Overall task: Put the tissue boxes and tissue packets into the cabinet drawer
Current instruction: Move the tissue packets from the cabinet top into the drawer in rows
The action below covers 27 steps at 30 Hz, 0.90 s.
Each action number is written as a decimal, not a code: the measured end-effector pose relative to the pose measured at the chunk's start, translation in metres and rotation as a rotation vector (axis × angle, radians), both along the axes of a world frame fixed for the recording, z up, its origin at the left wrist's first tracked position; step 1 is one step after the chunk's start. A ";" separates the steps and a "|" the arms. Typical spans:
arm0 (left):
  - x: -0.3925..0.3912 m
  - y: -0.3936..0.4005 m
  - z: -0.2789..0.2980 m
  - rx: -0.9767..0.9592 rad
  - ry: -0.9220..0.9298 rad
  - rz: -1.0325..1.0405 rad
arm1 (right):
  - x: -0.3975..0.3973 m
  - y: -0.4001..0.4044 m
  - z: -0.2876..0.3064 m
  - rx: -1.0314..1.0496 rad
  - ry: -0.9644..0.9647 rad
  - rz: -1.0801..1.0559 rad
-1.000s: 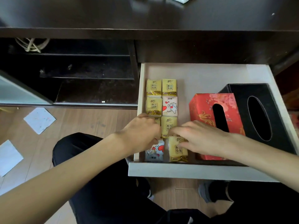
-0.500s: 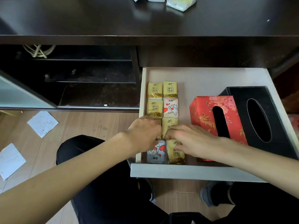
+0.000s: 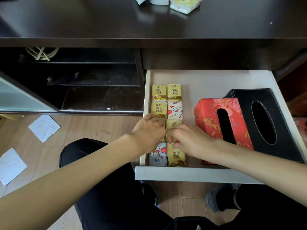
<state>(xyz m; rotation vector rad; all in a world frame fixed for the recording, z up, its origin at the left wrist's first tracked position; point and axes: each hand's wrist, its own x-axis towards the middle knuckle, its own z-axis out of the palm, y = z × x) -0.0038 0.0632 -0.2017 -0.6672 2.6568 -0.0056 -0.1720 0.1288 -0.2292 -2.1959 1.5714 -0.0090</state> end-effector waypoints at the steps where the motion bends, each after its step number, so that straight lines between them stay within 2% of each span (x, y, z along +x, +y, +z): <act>1: 0.000 0.000 -0.001 -0.013 -0.002 -0.003 | 0.001 0.000 0.001 -0.073 0.067 0.026; 4: 0.003 -0.002 -0.005 -0.012 0.039 0.007 | -0.002 0.003 0.008 -0.184 0.247 0.061; 7: 0.009 -0.003 -0.007 -0.009 0.127 0.004 | -0.007 0.008 0.015 -0.137 0.327 0.083; 11: 0.018 -0.006 -0.008 0.014 0.191 -0.002 | -0.005 0.016 0.020 -0.011 0.319 0.102; 17: 0.022 -0.004 -0.005 0.061 0.239 -0.012 | -0.010 0.008 0.034 -0.013 0.298 0.095; 23: 0.015 -0.044 0.045 0.185 0.481 0.189 | -0.046 -0.044 0.100 -0.142 0.079 -0.170; 25: 0.008 -0.067 0.072 0.147 0.553 0.251 | -0.061 -0.068 0.127 -0.250 0.015 -0.276; 27: 0.001 -0.092 0.101 0.087 0.650 0.305 | -0.074 -0.092 0.152 -0.308 -0.130 -0.368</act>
